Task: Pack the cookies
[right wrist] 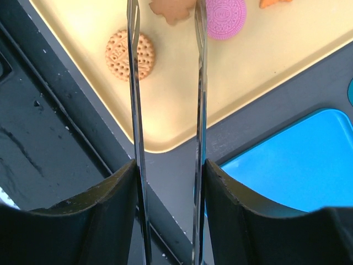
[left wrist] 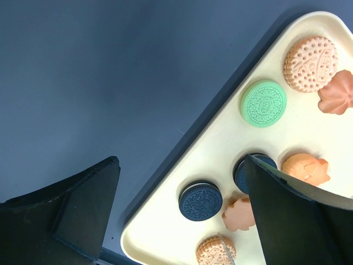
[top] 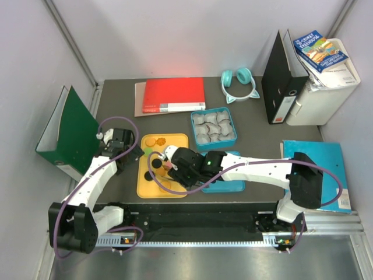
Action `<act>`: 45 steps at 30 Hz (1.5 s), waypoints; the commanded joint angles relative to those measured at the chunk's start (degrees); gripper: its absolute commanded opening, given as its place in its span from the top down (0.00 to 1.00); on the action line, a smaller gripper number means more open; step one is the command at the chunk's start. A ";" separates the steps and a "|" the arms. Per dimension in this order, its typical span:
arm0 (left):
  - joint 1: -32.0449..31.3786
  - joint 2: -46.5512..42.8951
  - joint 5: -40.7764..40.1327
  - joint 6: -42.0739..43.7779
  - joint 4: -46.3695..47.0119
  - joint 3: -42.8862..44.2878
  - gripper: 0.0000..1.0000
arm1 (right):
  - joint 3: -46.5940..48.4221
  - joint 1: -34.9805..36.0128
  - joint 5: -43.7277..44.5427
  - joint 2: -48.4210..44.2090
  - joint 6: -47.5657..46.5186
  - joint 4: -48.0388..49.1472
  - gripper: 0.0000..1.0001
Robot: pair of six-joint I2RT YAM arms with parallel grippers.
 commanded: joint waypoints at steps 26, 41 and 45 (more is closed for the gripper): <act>0.54 -0.73 1.22 0.18 2.24 -0.69 0.02 | 5.75 1.84 10.56 -9.90 0.94 -5.47 0.62; 0.54 1.11 3.95 0.62 2.86 0.01 0.02 | 8.21 -16.59 18.67 -16.33 2.08 -14.00 0.65; 0.63 2.08 4.56 0.80 2.86 0.71 0.02 | 8.12 -23.10 15.24 -14.49 3.22 -13.04 0.65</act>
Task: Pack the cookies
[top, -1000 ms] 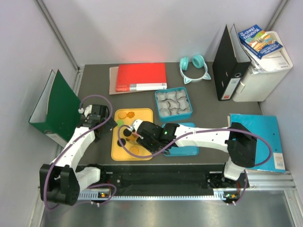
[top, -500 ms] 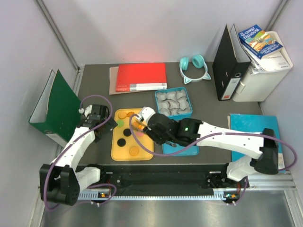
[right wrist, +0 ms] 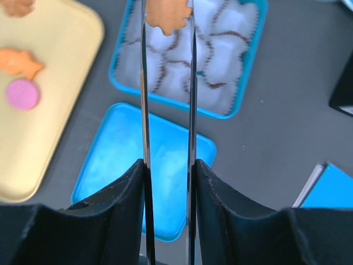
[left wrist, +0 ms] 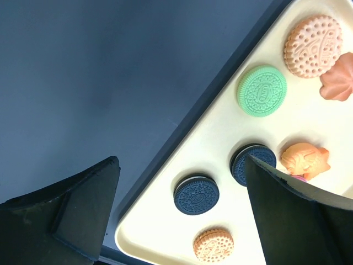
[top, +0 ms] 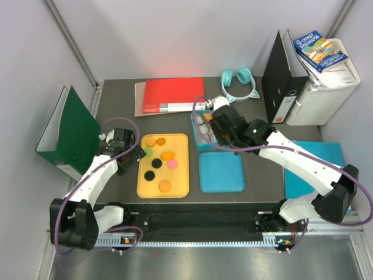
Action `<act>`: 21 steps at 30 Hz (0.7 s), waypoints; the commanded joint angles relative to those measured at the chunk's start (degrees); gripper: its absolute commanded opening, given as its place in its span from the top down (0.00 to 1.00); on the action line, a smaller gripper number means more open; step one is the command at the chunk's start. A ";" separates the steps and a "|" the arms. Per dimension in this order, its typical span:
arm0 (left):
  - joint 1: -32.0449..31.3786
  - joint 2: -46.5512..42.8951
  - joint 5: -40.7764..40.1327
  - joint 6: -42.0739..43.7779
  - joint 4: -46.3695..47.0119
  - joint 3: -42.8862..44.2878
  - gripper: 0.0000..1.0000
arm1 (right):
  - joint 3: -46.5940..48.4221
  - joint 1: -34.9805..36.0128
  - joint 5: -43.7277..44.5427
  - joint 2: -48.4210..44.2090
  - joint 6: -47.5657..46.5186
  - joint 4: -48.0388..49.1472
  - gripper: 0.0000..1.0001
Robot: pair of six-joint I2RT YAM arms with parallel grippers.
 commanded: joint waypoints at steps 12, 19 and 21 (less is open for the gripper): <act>0.37 2.00 1.26 1.22 2.71 1.30 0.02 | 1.26 -11.26 -5.73 6.95 2.99 3.02 0.65; 0.37 2.96 2.14 1.48 2.97 1.65 0.02 | 1.52 -11.62 -4.85 10.02 4.22 4.16 0.65; 0.37 3.05 2.14 1.65 2.88 1.57 0.02 | 1.52 -11.79 -4.41 10.55 4.48 4.69 0.65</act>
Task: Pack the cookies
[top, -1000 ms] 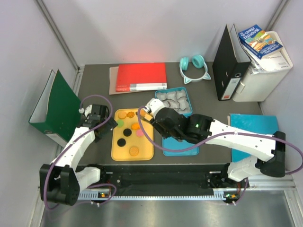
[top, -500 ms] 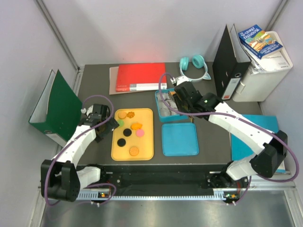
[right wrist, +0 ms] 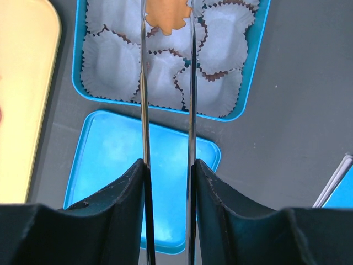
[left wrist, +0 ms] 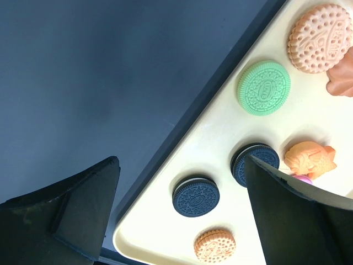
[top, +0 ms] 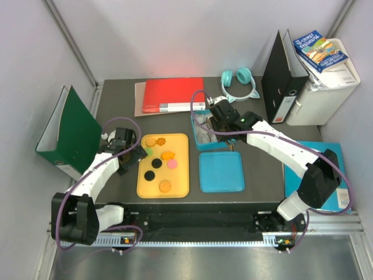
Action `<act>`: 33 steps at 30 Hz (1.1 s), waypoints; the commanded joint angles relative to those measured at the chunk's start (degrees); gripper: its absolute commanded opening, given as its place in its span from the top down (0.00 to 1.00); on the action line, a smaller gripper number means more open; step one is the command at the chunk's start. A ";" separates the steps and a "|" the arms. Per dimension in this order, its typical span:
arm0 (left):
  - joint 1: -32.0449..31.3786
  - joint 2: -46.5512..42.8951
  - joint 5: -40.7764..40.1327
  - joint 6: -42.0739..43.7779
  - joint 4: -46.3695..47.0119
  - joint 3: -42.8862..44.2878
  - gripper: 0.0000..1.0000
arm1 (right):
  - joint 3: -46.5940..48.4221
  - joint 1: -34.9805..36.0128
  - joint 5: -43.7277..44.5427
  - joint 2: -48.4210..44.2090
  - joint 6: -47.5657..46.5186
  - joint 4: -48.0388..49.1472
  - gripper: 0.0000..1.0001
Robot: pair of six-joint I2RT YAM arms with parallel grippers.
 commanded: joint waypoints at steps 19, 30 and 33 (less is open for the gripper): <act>0.37 0.74 0.81 0.78 2.03 1.02 0.02 | 1.17 -1.85 3.10 3.36 1.71 3.14 0.52; 0.37 0.30 0.02 0.60 1.77 0.93 0.02 | 1.26 1.91 0.64 -2.35 0.93 3.84 0.48; 0.37 -0.05 -1.38 -0.18 1.16 1.63 0.02 | 2.05 8.57 1.34 -3.94 -0.84 3.67 0.48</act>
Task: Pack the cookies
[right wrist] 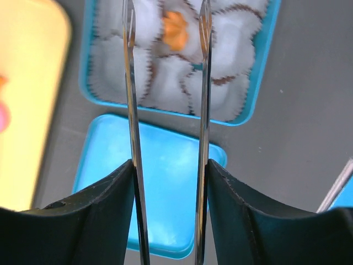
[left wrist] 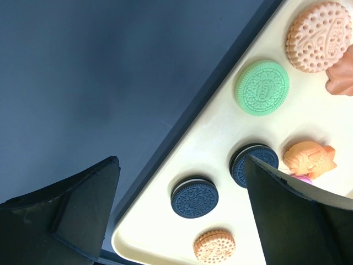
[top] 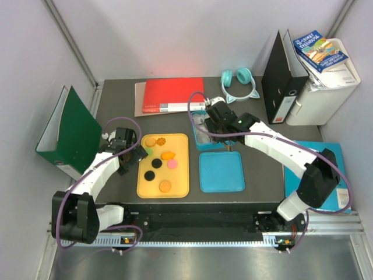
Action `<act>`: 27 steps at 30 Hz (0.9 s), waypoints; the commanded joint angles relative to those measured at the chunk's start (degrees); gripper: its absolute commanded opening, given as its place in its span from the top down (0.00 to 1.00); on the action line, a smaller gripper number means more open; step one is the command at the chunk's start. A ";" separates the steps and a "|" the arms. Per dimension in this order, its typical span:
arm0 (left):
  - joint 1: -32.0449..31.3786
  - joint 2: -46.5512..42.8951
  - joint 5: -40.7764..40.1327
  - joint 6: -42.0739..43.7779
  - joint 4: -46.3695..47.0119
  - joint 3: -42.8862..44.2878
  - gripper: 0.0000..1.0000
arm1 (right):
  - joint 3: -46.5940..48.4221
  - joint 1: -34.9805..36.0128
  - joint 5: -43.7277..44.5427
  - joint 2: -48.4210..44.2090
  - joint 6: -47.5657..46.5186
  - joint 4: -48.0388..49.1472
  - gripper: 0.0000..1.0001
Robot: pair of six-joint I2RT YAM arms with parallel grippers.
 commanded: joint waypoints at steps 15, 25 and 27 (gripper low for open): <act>6.34 -0.62 -3.06 -4.38 -2.75 2.42 0.02 | 1.63 25.33 -5.09 0.55 -2.02 5.86 0.48; 6.96 -0.62 -1.12 -3.50 -1.61 0.84 0.02 | 6.81 25.42 -2.63 7.93 -4.74 5.17 0.43; 6.96 -0.88 -1.12 -3.24 -1.61 0.75 0.02 | 7.34 25.42 -2.11 9.77 -5.27 4.99 0.42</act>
